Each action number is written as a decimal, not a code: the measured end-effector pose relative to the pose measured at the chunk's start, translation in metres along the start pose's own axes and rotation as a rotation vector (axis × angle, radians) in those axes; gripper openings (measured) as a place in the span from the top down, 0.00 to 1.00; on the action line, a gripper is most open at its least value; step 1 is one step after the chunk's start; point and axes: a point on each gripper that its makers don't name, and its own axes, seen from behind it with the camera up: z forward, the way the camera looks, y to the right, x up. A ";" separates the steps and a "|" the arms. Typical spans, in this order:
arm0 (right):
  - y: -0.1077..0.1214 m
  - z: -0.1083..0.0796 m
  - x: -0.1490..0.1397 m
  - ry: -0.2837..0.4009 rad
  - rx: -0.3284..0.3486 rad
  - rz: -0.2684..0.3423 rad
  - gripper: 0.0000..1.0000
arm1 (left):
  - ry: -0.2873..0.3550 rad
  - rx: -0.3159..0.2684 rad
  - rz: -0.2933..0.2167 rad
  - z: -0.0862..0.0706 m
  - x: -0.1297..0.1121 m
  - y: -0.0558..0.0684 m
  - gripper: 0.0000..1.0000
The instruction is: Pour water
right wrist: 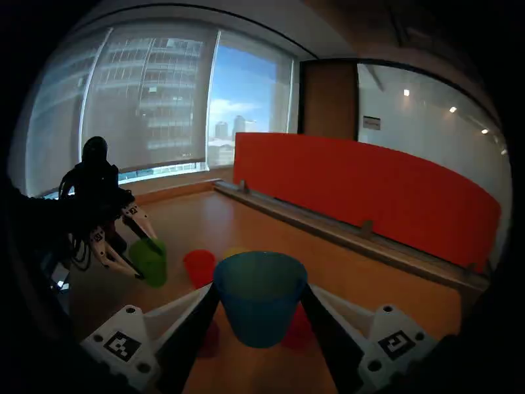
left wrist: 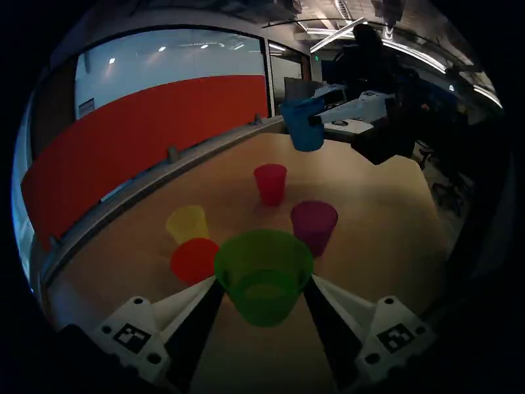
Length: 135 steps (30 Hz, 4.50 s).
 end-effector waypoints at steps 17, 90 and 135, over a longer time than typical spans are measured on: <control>0.008 0.001 -0.040 -0.074 -0.004 0.021 0.10 | -0.140 -0.050 0.010 0.022 -0.030 0.005 0.17; -0.003 0.035 -0.138 -0.237 0.005 0.051 0.10 | -0.215 -0.053 -0.012 0.026 -0.077 0.001 0.16; -0.009 -0.006 -0.162 -0.252 -0.041 0.044 0.00 | -0.238 -0.027 -0.032 0.001 -0.095 0.010 0.16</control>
